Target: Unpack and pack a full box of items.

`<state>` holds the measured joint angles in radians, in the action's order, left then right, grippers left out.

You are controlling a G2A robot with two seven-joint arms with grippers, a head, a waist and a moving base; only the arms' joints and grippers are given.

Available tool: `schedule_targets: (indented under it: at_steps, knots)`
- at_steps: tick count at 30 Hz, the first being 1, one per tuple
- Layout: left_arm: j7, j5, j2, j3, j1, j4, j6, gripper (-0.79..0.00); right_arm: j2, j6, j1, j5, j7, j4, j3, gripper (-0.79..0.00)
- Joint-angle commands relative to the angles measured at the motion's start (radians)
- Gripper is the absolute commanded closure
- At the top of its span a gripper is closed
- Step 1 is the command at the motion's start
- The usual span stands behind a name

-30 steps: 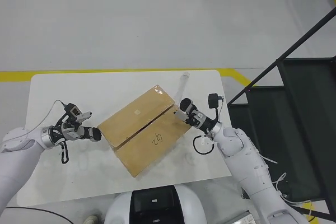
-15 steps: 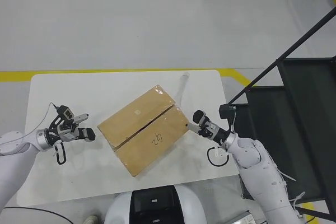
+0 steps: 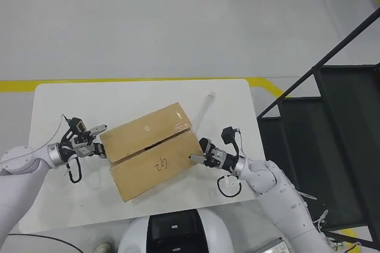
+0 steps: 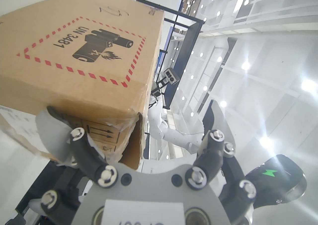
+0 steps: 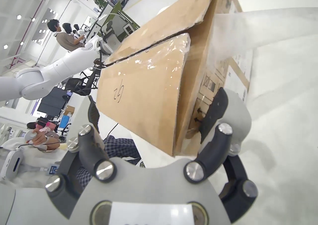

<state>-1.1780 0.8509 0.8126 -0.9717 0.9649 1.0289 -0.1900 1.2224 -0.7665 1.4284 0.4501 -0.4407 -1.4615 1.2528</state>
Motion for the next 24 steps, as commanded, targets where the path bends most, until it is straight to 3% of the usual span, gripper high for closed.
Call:
schedule_targets:
  at_steps: [1, 8, 15, 24]
  knots:
    - [0.017, -0.001, 0.001, -0.009, 0.003, -0.008, 0.005, -0.785, 0.003, 0.005, -0.005, 0.004, -0.010, -0.005, -0.030, -0.785]
    - [0.086, 0.004, 0.009, -0.039, 0.003, -0.025, 0.011, -0.785, 0.007, 0.025, -0.021, 0.008, 0.021, -0.020, -0.073, -0.785]
    - [0.143, 0.002, 0.016, -0.075, 0.002, -0.037, -0.011, -0.785, -0.007, 0.049, -0.011, 0.036, 0.052, -0.047, -0.008, -0.785]
    - [0.137, -0.006, 0.015, -0.117, 0.046, 0.002, -0.014, -0.785, -0.030, 0.051, 0.039, 0.006, -0.014, -0.094, 0.055, -0.785]
